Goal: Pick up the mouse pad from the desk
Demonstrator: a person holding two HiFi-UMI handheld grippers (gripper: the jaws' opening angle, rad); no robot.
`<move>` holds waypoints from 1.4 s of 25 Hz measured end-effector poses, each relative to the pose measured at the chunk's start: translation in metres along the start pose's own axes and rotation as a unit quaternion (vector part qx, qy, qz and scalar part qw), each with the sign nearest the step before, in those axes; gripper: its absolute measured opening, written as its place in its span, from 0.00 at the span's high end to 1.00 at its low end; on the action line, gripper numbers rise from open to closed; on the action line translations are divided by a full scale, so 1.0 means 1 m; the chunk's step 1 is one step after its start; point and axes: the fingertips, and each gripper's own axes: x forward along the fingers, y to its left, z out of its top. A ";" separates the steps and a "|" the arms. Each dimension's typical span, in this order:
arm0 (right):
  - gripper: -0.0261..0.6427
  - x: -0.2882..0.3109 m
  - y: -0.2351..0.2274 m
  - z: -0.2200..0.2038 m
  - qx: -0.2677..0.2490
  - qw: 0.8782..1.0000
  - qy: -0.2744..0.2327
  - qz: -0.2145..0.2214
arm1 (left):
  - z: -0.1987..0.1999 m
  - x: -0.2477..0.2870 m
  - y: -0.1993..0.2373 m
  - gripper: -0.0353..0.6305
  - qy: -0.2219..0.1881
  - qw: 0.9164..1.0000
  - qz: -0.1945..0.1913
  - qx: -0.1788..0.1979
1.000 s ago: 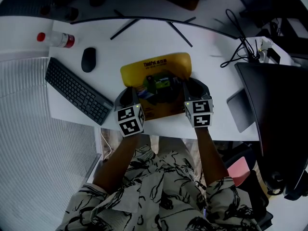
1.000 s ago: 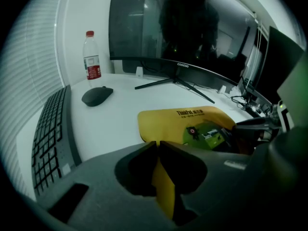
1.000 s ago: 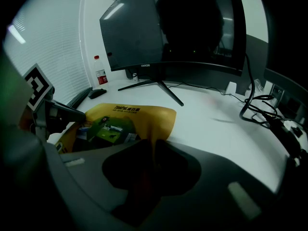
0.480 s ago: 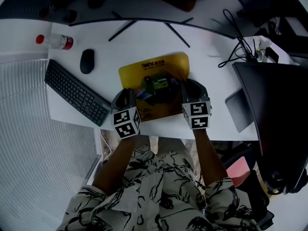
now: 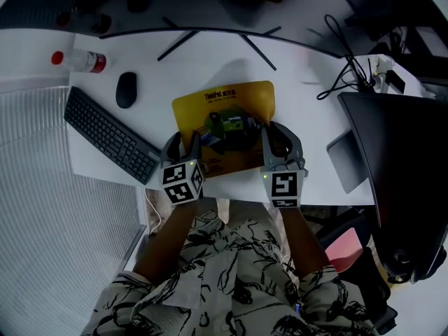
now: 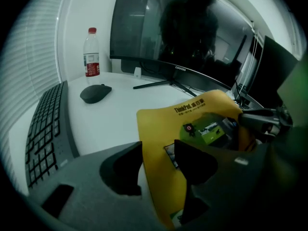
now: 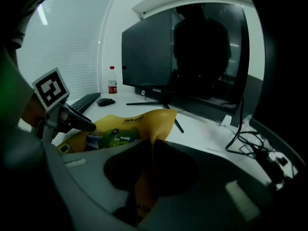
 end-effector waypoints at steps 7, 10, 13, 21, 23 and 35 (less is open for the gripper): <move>0.87 -0.023 0.014 0.032 -0.073 0.996 -0.044 -0.009 | -0.004 0.001 0.003 0.63 0.011 1.000 0.006 -0.002; 0.87 -0.029 0.017 0.036 -0.081 0.995 -0.056 -0.015 | -0.004 0.003 0.012 0.79 0.018 0.999 0.031 -0.007; 0.87 -0.038 0.024 0.038 -0.092 0.994 -0.056 -0.013 | -0.005 0.003 0.013 0.82 0.026 0.999 0.037 0.011; 0.87 -0.042 0.030 0.035 -0.086 0.994 -0.061 -0.013 | -0.005 0.004 0.006 0.87 0.038 0.999 0.023 0.027; 0.87 -0.041 0.029 0.031 -0.082 0.995 -0.058 -0.014 | -0.005 0.004 0.007 0.87 0.035 0.999 0.014 0.015; 0.86 -0.039 0.025 0.022 -0.053 0.997 -0.057 -0.014 | -0.004 0.004 0.004 0.88 0.017 0.999 -0.026 0.037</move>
